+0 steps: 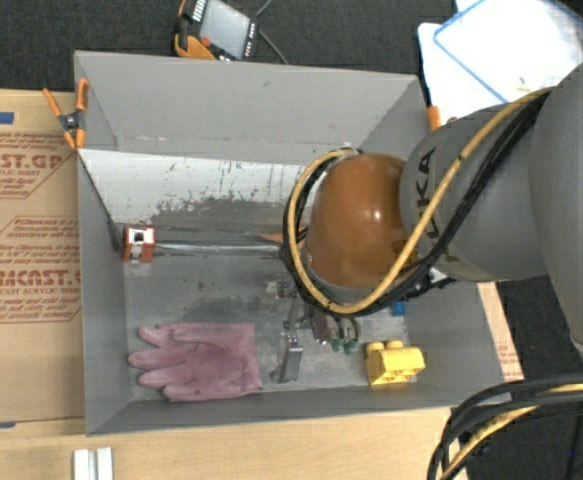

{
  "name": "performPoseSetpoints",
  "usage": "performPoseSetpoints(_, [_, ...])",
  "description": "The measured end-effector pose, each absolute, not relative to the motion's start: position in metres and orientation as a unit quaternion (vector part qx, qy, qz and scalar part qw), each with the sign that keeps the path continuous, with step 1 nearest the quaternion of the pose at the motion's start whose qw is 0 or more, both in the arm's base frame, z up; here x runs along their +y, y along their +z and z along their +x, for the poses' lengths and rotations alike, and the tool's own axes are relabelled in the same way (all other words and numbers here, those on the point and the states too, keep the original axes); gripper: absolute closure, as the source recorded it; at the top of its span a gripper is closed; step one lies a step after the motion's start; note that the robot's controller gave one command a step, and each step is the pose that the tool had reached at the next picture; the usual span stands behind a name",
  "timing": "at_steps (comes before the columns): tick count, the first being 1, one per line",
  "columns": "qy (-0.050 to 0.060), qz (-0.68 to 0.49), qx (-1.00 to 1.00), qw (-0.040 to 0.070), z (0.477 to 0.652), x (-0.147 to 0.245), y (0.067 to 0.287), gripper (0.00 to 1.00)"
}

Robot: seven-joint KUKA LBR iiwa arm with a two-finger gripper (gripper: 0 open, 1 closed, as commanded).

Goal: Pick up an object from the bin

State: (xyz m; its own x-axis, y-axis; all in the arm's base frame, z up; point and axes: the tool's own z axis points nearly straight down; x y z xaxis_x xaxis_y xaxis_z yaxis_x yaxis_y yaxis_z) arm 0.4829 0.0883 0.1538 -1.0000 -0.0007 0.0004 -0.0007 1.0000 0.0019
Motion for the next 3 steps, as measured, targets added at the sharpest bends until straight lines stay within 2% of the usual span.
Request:
performPoseSetpoints(1, [-0.001,0.0,-1.0,0.0,0.483,0.088,0.154,1.0])
performPoseSetpoints(2, [-0.001,0.0,-1.0,0.0,0.483,0.088,0.154,1.0])
performPoseSetpoints(3, [-0.001,0.149,-0.989,0.002,0.495,0.05,0.099,1.0])
